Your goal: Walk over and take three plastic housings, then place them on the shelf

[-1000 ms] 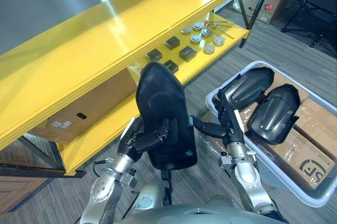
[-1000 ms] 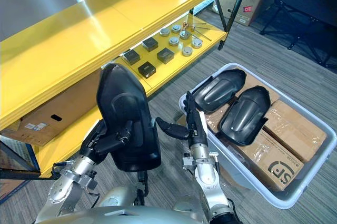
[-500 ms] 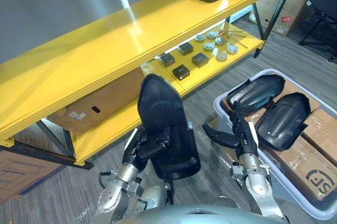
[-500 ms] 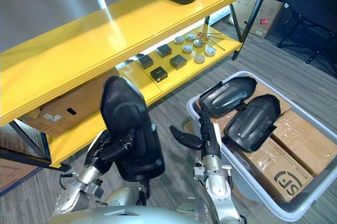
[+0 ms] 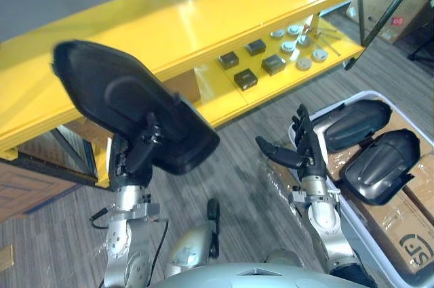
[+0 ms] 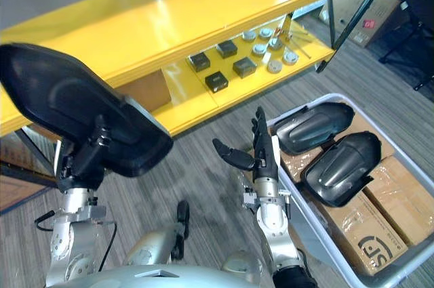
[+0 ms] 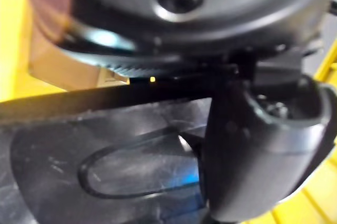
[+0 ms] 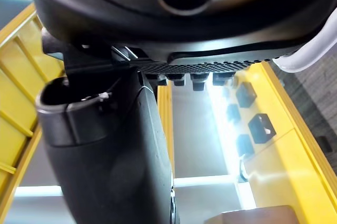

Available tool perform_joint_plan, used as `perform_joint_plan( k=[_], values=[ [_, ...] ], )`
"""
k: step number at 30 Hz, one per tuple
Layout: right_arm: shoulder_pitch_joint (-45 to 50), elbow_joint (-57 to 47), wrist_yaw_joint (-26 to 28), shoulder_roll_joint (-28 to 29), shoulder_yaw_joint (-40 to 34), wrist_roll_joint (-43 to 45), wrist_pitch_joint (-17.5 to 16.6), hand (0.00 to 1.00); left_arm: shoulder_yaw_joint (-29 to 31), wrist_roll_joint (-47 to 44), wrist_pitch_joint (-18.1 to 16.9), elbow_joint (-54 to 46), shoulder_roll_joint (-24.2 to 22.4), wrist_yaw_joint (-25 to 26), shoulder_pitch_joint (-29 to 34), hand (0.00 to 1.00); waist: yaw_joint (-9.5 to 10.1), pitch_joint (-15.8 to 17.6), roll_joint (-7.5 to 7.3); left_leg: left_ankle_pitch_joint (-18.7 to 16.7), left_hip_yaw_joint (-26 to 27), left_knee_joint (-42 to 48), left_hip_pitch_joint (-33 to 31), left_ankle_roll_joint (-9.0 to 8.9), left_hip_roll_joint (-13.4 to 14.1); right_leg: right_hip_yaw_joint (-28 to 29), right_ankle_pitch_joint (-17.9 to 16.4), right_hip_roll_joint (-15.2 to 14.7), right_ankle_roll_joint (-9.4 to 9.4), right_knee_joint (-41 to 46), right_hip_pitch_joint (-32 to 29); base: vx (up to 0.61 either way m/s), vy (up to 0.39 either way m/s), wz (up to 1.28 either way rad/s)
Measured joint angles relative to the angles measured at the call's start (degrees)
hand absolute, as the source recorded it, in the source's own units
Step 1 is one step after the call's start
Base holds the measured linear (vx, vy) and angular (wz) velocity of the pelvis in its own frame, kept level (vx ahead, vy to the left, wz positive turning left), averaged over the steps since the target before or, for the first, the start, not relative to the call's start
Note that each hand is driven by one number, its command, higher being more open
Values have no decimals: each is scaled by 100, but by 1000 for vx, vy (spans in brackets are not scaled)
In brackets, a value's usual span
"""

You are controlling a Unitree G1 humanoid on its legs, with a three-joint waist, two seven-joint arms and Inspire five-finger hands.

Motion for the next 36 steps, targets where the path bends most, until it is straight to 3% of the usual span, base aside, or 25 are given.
perform_joint_plan(
  k=[3,8,10,11,12,13,17,18,20,21,22,23,27,28,29,30,31,32,34,36],
  values=[
    [-130,1,20,134,11,55,-101,100,59,40,-133,-108,-125,246,-70,0,112,270,11,-540,135,1012,-304,9,125,165,-136,-46,-4,293,-22,-85,49,-25],
    [-193,0,475,379,212,541,-276,100,435,113,-80,-352,-262,392,-69,0,287,299,3,-1796,315,2809,-574,182,384,396,-493,-73,8,589,314,42,150,-28],
    [-166,-2,587,462,214,590,-309,100,549,199,-5,-488,-250,364,-56,0,335,272,-53,-2146,359,3245,-577,281,363,372,-589,-139,-167,576,471,151,193,-4],
    [-93,-2,668,489,221,691,-388,100,636,305,12,-535,-241,281,-64,0,377,193,-123,-2445,331,3346,-557,446,238,603,-503,-249,-692,1280,252,163,146,12],
    [-87,-1,684,512,225,692,-388,100,646,305,45,-551,-248,276,-69,0,339,165,-155,-2462,275,3293,-546,509,154,752,-296,-323,-777,1620,29,238,233,51],
    [-87,3,740,601,207,715,-389,100,646,300,137,-583,-228,248,-63,0,212,143,-176,-2440,165,3039,-400,594,1,984,-254,-348,-702,1913,-281,207,182,54],
    [-294,-80,1059,608,153,690,-402,100,724,269,153,-611,-200,204,-75,0,259,9,-158,-2121,10,1959,261,565,-152,1070,-161,220,-390,684,-844,272,162,29],
    [-355,-254,1141,560,4,668,-403,100,691,271,153,-611,-190,151,-117,0,234,-40,-110,-1989,-102,1650,460,625,-238,1198,-30,427,-232,308,-1109,399,146,58],
    [-430,-553,1247,435,-314,671,-427,100,607,275,152,-604,-184,74,-144,0,155,-69,-50,-1911,-348,1357,802,704,-431,1652,156,602,48,-107,-1388,405,97,92],
    [-447,-786,1263,312,-618,654,-495,100,516,297,147,-572,-166,77,-198,0,9,-75,-38,-1907,-686,1293,1069,711,-616,2150,264,680,232,-215,-1529,373,5,114],
    [-445,-900,1251,282,-744,657,-503,100,490,300,143,-545,-155,73,-227,0,-54,-77,-38,-1907,-802,1296,1168,710,-667,2306,287,733,271,-250,-1540,366,-23,142],
    [-439,-1089,1219,241,-945,657,-523,100,472,300,136,-480,-122,64,-294,0,-109,-90,-41,-1921,-990,1323,1295,686,-728,2453,417,784,223,-315,-1537,363,-79,131],
    [-581,-1871,986,-291,-1565,699,-995,100,651,272,135,-411,127,40,-409,0,-134,-439,-273,-2279,-1295,1600,1531,125,-772,2289,1837,1022,-220,-891,-1418,384,-153,113],
    [-730,-1950,992,-398,-1647,734,-1075,100,744,272,132,-383,103,36,-388,0,-123,-495,-303,-2401,-1254,1665,1620,48,-746,2173,1897,1080,-435,-930,-1313,470,-223,57],
    [-896,-2012,1033,-538,-1693,807,-1121,100,778,256,139,-330,-13,45,-346,0,-77,-562,-100,-2547,-1208,1829,1631,-56,-539,2054,1922,1235,-477,-968,-1146,374,-162,35],
    [-1003,-2130,1131,-589,-1740,1035,-1122,100,794,222,142,-314,-40,18,-300,0,-78,-613,-13,-2576,-1092,2072,1613,-113,-375,1929,1896,1339,-544,-1154,-920,358,-121,30],
    [-996,-2196,1175,-598,-1782,1162,-1120,100,783,204,153,-311,-40,-38,-302,0,-87,-626,6,-2572,-1027,2274,1557,-142,-321,1869,1882,1360,-566,-1280,-787,331,-86,57],
    [-980,-2280,1282,-584,-1880,1396,-1114,100,753,228,167,-310,-34,-202,-322,0,-95,-621,3,-2561,-717,3069,1184,-234,-166,1814,1873,1360,-579,-1593,-483,302,-78,49],
    [-980,-2276,1364,-441,-2037,1570,-1022,100,751,305,247,-309,22,-387,-371,0,-83,-607,-7,-2810,-381,3507,849,-180,236,1816,1858,1334,-602,-1809,-202,240,-16,37],
    [-977,-2247,1365,-336,-2082,1612,-880,100,738,302,315,-309,20,-549,-408,0,-91,-596,-24,-2906,-254,3143,670,-299,542,1776,1857,1182,-599,-1853,-83,147,55,17]
  ],
)
